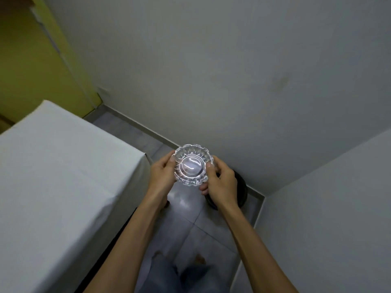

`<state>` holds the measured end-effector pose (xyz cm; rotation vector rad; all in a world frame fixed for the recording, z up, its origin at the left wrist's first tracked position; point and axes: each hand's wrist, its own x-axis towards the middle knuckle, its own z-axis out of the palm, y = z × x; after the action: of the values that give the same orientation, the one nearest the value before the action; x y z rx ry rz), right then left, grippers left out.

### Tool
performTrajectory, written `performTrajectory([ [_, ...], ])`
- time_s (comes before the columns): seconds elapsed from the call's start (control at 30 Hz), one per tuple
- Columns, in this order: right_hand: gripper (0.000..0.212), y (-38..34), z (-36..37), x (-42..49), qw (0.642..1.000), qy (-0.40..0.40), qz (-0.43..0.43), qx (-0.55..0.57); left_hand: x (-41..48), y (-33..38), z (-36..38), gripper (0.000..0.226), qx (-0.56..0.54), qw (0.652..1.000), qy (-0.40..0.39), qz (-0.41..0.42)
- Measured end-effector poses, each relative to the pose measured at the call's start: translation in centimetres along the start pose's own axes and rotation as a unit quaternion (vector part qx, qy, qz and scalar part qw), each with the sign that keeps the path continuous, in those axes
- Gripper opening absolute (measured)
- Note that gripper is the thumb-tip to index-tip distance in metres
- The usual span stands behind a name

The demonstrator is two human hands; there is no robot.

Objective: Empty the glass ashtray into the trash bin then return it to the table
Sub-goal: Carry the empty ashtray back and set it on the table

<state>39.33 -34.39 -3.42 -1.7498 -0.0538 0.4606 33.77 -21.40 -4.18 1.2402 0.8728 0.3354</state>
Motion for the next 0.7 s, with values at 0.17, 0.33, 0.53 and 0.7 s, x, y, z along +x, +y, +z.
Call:
performTrajectory([
  [0.17, 0.027, -1.2, 5.8, -0.8, 0.996, -0.087, -0.018, -0.011, -0.8, 1.5, -6.7, 0.017, -0.015, 0.995, 0.097, -0.007],
  [0.33, 0.033, -2.2, 13.6, -2.1, 0.983, -0.168, -0.032, -0.070, -1.5, 2.5, -15.4, 0.014, -0.020, 0.983, 0.182, -0.019],
  [0.53, 0.028, -3.2, 23.1, -4.6, 0.954, -0.242, -0.065, -0.164, -1.8, 2.7, -26.1, 0.030, -0.008, 0.966, 0.255, -0.041],
  [0.7, 0.030, -3.0, 30.7, -6.8, 0.920, -0.304, -0.083, -0.232, -2.1, 1.8, -33.7, 0.032, -0.019, 0.947, 0.315, -0.066],
])
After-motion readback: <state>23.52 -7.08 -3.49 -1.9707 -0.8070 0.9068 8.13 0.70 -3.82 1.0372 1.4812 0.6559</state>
